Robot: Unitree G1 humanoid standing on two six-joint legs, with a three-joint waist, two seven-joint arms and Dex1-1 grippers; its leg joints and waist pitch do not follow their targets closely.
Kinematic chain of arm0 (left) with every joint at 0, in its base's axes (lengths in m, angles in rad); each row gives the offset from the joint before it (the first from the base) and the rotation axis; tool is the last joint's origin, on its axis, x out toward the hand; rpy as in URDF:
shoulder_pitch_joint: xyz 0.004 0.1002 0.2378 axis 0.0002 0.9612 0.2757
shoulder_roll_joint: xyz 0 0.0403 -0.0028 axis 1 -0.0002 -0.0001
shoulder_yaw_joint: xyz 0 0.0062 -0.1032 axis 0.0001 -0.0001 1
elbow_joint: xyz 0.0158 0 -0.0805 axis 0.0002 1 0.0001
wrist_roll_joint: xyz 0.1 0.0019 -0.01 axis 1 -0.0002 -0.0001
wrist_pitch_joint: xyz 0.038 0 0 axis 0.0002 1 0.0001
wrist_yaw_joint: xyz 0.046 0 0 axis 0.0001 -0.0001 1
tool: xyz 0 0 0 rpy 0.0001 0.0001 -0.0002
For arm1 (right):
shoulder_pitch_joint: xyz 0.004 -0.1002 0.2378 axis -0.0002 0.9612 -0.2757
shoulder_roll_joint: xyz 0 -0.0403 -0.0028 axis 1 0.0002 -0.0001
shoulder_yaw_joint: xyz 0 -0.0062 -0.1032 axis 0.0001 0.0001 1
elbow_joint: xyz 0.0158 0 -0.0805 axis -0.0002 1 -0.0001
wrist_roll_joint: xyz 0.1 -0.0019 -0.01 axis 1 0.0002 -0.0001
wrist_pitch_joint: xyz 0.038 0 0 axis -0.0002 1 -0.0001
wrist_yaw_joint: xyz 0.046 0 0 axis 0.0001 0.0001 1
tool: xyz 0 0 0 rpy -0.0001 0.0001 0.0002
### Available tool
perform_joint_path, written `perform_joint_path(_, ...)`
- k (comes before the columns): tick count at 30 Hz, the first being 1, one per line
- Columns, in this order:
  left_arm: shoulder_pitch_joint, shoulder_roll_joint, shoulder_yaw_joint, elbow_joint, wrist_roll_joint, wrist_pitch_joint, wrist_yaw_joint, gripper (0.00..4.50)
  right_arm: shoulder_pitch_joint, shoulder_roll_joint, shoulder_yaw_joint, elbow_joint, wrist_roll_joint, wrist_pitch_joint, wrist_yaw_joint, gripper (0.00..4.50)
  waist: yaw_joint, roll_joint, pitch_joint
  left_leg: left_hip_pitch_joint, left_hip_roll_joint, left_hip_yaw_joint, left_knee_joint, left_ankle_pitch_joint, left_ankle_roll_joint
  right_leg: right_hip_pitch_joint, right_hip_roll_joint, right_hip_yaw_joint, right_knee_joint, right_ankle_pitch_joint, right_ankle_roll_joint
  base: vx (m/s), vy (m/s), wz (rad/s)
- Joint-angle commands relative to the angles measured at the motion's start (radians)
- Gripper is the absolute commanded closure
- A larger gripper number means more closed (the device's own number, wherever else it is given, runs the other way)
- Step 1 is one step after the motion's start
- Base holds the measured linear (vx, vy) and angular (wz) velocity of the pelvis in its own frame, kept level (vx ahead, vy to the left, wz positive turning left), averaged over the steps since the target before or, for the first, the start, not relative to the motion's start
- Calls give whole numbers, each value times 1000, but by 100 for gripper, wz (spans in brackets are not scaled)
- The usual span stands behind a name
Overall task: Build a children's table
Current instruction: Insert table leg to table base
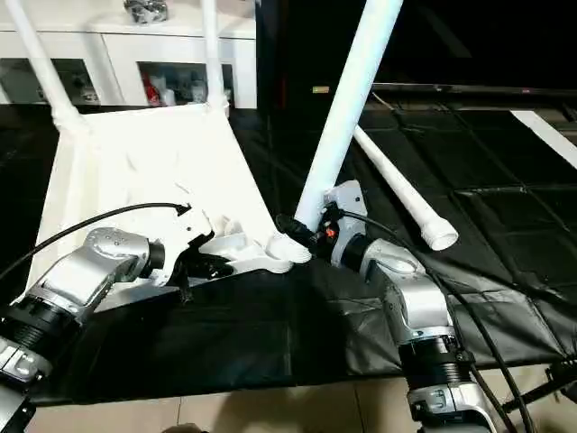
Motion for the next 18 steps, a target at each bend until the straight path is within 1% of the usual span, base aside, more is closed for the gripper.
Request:
perform_joint_path(1, -19, 6, 5, 10, -2, -18, -28, 449, 1, -11, 7, -32, 6, 12, 16, 259, 3, 19, -80, 10, 62, -28, -72, -187, 0, 63, -93, 70, -66, -229, -156, 0, 0, 0)
perform_joint_path(3, -19, 7, 5, 13, 0, -31, -40, 449, -2, -12, 10, -33, 7, 18, 22, 259, 3, 18, -80, 11, 61, -27, -71, -189, 5, 64, -95, 70, -68, -233, -161, 0, 0, 0)
perform_joint_path(4, -15, 11, 7, 13, -3, -38, -66, 450, -8, -12, 11, -37, 14, 33, 30, 259, 3, 18, -78, 11, 61, -27, -71, -193, 5, 64, -95, 71, -70, -249, -158, 0, 0, 0)
perform_joint_path(6, -9, 14, 8, 16, 5, -72, -77, 450, -15, -12, 12, -39, 21, 39, 42, 259, 3, 20, -77, 13, 62, -28, -73, -200, 3, 64, -95, 70, -72, -271, -153, 0, 0, 0)
perform_joint_path(7, -7, 14, 11, 20, 6, -81, -76, 450, -19, -11, 12, -38, 24, 40, 46, 259, 3, 16, -77, 14, 63, -27, -73, -207, 2, 62, -96, 70, -73, -285, -148, 0, 0, 0)
perform_joint_path(8, -6, 12, 14, 24, 7, -86, -76, 450, -22, -11, 12, -37, 26, 41, 50, 259, 4, 15, -76, 15, 63, -27, -73, -213, 2, 61, -97, 70, -75, -302, -144, 0, 0, 0)
perform_joint_path(9, -2, 12, 16, 30, 12, -109, -75, 450, -28, -9, 14, -34, 30, 41, 55, 259, 5, 9, -75, 15, 63, -27, -73, -209, 3, 61, -98, 71, -75, -316, -139, 0, 0, 0)
perform_joint_path(10, 0, 10, 18, 35, 14, -122, -74, 450, -34, -7, 14, -30, 31, 41, 59, 259, 4, 6, -75, 15, 64, -26, -73, -208, 3, 60, -98, 71, -77, -325, -136, 0, 0, 0)
perform_joint_path(11, 4, 10, 23, 36, 12, -136, -77, 450, -41, -2, 14, -23, 32, 40, 60, 259, 5, 9, -74, 14, 63, -26, -73, -207, 3, 59, -99, 71, -78, -337, -131, 0, 0, 0)
perform_joint_path(12, 7, 9, 26, 35, 11, -148, -80, 450, -46, 1, 14, -16, 31, 39, 61, 259, 5, 6, -74, 14, 63, -25, -73, -206, 5, 59, -99, 71, -80, -343, -127, 0, 0, 0)
perform_joint_path(13, 9, 7, 30, 33, 7, -151, -84, 450, -51, 5, 15, -8, 30, 38, 62, 259, 5, 8, -75, 15, 64, -26, -73, -201, 2, 58, -100, 71, -78, -350, -123, 0, 0, 0)
perform_joint_path(17, 12, 2, 39, 38, 7, -155, -92, 450, -66, 11, 16, 26, 17, 27, 68, 259, 5, 9, -75, 14, 64, -26, -73, -194, 1, 58, -99, 71, -77, -340, -123, 0, 0, 0)
perform_joint_path(18, 13, 2, 39, 40, 9, -159, -92, 450, -69, 14, 18, 37, 11, 9, 67, 259, 5, 9, -76, 14, 65, -26, -73, -191, 1, 58, -99, 72, -76, -333, -125, 0, 0, 0)
